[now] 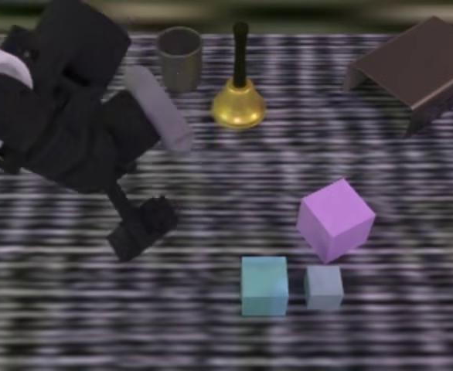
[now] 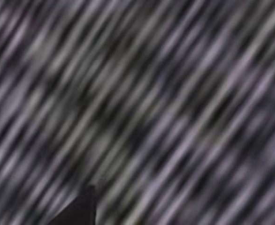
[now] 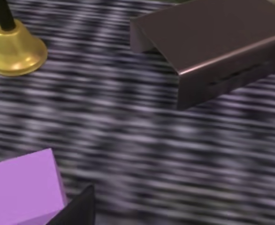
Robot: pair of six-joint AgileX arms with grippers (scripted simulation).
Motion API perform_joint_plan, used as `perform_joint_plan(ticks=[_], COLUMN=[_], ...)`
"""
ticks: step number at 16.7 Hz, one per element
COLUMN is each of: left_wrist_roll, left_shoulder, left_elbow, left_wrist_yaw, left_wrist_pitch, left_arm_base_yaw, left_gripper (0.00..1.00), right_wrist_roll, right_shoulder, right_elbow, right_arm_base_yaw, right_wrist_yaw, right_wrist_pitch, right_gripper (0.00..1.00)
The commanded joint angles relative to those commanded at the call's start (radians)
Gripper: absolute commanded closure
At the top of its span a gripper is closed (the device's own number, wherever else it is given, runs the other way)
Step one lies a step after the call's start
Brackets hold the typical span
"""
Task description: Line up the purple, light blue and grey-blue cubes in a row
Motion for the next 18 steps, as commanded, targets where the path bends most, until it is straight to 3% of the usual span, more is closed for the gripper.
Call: perform_joint_plan(ticks=[10,14,18], left_wrist_roll=[-0.34,-0.435,-0.485], left_shoulder=[-1.021,-1.264,-1.397], left_elbow=[-0.825,-1.02,-1.107], left_wrist_yaw=[-0.003,0.005,0.011], left_wrist_pitch=[0.542,0.707,0.798], left_arm_base_yaw=[0.416,0.515,0.561], left_gripper=[0.0,0.0,0.0], right_wrist_roll=[-0.003,-0.004,-0.005], right_shoulder=[1.063,1.316,1.429], right_elbow=[0.753,0.984,1.112], right_arm_base_yaw=[0.231,0.297,0.33], right_wrist_yaw=[-0.002,0.0,0.003], right_wrist_pitch=[-0.572,-0.711,-0.772], right_gripper=[0.0,0.0,0.0])
